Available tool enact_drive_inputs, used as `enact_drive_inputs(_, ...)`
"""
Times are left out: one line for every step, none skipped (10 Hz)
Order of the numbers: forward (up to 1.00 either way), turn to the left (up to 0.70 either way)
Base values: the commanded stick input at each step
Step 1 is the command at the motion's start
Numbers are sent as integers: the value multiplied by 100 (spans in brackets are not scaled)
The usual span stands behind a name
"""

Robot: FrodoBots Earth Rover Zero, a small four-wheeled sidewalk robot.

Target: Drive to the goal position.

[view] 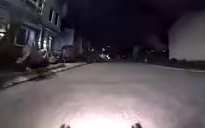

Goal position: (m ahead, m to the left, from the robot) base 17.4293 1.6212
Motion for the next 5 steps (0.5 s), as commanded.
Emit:
enact_drive_inputs(85, 0)
enact_drive_inputs(85, 0)
enact_drive_inputs(85, 0)
enact_drive_inputs(85, -5)
enact_drive_inputs(85, -33)
